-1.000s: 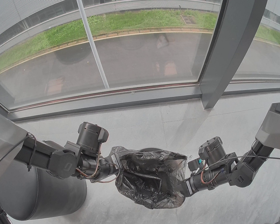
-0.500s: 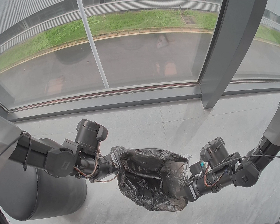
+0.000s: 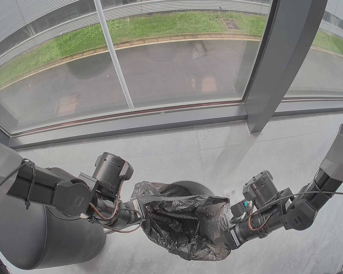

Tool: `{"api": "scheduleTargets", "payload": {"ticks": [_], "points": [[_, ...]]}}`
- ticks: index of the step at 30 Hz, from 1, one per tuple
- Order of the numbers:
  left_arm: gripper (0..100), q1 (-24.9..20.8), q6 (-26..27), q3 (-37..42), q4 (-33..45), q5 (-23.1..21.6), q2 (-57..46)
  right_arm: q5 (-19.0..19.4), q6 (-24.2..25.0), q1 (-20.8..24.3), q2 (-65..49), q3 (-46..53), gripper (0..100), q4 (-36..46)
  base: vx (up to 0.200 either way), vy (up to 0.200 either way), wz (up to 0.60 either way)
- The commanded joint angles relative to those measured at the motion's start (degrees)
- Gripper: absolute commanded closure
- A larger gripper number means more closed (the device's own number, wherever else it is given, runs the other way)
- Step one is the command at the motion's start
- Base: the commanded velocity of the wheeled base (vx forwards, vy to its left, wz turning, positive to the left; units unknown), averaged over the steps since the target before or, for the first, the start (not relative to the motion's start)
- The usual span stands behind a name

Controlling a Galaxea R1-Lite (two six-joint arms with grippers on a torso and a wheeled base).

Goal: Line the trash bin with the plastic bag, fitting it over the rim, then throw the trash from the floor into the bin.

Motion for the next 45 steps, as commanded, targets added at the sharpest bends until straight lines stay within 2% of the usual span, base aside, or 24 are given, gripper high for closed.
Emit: {"api": "scheduleTargets", "payload": {"ticks": [1, 7, 11, 19, 22, 24, 27, 33, 34, 39, 45], "points": [[100, -1.69, -0.16, -3.45, 6.61, 0.07, -1.15, -0.28, -0.08, -0.39, 2.04, -1.52, 100, -0.07, 0.0, 0.0, 0.0], [100, -1.17, 0.01, -4.77, 7.57, 0.07, 0.16, -1.07, -1.22, -2.06, 4.5, -3.37, 100, -0.43, 0.0, 0.0, 0.0], [100, -0.81, 0.1, -4.77, 5.82, 0.07, 2.54, -3.88, -1.75, -2.85, 6.7, -4.78, 100, -0.6, 0.0, 0.0, 0.0], [100, -0.73, 0.1, -4.77, 4.67, -0.02, 3.59, -3.79, -2.63, -3.12, 6.08, -3.72, 100, -0.6, 0.0, 0.0, 0.0], [100, -0.73, -0.16, -4.33, 3.09, -0.02, 3.33, -3.79, -2.71, -3.12, 6.0, -3.81, 100, -0.6, 0.0, 0.0, 0.0], [100, -0.73, -0.51, -2.31, -2.36, -0.11, 2.01, -3.79, -2.63, -2.85, 6.0, -3.72, 100, -0.6, 0.0, 0.0, 0.0], [100, -1.25, -1.04, 0.06, -6.31, 0.07, -0.45, -3.79, -2.63, -2.76, 5.91, -3.63, 100, -0.51, 0.0, 0.0, 0.0], [100, -1.52, -1.22, 1.29, -6.4, 0.24, -3.18, -3.88, -2.54, -2.76, 5.2, -3.63, 100, -0.51, 0.0, 0.0, 0.0], [0, -1.78, -0.95, 2.08, -6.49, 0.42, -3.79, -3.88, -2.54, -2.76, 5.03, -3.63, 100, -0.51, 0.0, 0.0, 0.0], [0, -3.8, -0.86, 2.96, -6.66, 0.77, -5.37, -3.88, -2.54, -2.76, 4.68, -3.72, 100, -0.51, 0.0, 0.0, 0.0], [0, -3.54, 0.54, 2.26, -7.54, 5.25, -1.42, -3.88, -2.45, -2.76, 4.59, -4.16, 100, -0.6, 0.0, 0.0, 0.0]]}}
